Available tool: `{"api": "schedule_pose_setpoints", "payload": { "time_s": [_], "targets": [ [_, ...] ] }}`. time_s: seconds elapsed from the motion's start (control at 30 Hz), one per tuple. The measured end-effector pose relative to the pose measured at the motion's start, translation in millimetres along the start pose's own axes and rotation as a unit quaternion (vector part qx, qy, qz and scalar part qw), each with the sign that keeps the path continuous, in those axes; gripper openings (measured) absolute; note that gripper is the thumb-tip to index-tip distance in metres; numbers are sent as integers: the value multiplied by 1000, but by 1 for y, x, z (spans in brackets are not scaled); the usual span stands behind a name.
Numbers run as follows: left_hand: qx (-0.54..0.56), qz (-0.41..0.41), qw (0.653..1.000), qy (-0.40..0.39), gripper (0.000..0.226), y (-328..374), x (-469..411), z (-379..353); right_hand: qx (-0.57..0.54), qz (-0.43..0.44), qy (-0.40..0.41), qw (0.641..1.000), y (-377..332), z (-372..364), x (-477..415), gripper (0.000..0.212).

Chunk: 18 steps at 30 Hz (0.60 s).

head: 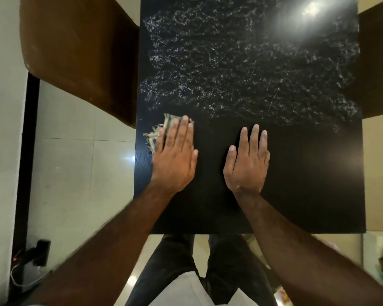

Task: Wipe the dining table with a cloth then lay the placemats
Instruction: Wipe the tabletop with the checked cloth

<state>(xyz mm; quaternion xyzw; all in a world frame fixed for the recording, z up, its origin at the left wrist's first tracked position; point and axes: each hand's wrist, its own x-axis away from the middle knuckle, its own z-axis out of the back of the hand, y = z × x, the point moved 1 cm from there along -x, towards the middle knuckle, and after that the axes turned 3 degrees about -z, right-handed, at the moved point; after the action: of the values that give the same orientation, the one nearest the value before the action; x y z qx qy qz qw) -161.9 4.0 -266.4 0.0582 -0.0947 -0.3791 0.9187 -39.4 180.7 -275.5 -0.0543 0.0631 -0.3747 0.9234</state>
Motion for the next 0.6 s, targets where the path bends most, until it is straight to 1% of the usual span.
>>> {"api": "schedule_pose_setpoints", "payload": {
  "time_s": [0.1,0.17,0.27,0.33,0.47,0.53,0.6],
  "targets": [
    [-2,64,998,-3,76,-35,7,5,2,-1,-8,1000,0,-2,2,63],
    [-7,87,996,0,76,-46,0,9,0,-2,-10,1000,0,-1,1,63],
    [-10,119,993,16,75,-40,-21,13,-9,0,-8,1000,-1,0,1,63],
    [-8,123,992,16,75,-26,-35,14,-20,2,1,1000,-2,2,0,62],
    [-3,54,998,19,76,29,-51,5,-73,-8,-6,997,0,5,1,62],
    [10,16,1000,8,76,60,-56,0,-136,-17,-19,990,2,10,-1,64],
    [2,-22,1000,-20,75,86,-54,-3,-197,-25,-26,980,4,15,-2,65]
  ]
}}
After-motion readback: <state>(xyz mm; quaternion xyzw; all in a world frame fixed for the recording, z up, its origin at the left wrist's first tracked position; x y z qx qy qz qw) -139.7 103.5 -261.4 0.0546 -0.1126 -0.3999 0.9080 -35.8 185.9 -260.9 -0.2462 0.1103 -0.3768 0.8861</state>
